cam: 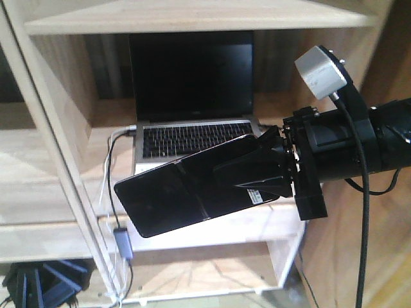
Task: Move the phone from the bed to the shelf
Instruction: 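Position the held phone in front of the shelf above the laptop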
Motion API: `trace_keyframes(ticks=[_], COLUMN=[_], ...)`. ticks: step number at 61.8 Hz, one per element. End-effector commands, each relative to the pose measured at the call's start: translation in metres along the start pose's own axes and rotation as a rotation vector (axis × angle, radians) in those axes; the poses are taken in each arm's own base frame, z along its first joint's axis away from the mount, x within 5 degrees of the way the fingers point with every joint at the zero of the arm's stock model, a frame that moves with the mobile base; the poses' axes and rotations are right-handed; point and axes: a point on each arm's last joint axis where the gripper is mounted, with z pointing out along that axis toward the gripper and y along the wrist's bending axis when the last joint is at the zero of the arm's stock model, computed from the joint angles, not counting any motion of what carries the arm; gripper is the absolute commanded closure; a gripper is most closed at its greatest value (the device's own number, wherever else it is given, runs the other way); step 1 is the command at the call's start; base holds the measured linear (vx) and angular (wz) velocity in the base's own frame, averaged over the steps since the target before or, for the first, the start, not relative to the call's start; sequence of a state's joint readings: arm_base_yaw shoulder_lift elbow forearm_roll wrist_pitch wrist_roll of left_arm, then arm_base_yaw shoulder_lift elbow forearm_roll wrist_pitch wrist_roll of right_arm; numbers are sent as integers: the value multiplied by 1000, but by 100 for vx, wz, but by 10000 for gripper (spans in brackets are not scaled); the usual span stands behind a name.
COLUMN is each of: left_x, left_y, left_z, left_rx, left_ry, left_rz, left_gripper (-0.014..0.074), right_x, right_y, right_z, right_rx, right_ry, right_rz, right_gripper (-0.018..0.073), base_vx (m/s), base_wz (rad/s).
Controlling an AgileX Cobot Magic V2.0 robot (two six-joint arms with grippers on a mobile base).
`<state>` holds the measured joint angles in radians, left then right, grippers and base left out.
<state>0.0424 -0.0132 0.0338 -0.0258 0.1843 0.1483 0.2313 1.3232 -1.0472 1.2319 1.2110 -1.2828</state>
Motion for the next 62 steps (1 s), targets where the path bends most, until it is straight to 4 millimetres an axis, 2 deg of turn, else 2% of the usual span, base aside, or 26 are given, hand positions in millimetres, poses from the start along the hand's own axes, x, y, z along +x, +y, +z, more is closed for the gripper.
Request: trace_keyframes(ticks=[1,31,62], left_x=[-14,-14,-14], left_y=[2,2,2], left_z=[-3,-3,-3], left_rx=[-10,-10,-10], left_ry=[-107,-107,-107], left_rz=[-14,-14,-14], left_gripper=[595,595,595], right_x=[-15,-15,-15], right_y=[18,18,18], right_z=[-8,-8,-8], right_rx=[-84,-84,-84], right_ry=[-83,-83,-83], right_rz=[-27,-27,-27], right_gripper=[561,561,561], base_vx=[30,23,8], base_wz=[8,3,3])
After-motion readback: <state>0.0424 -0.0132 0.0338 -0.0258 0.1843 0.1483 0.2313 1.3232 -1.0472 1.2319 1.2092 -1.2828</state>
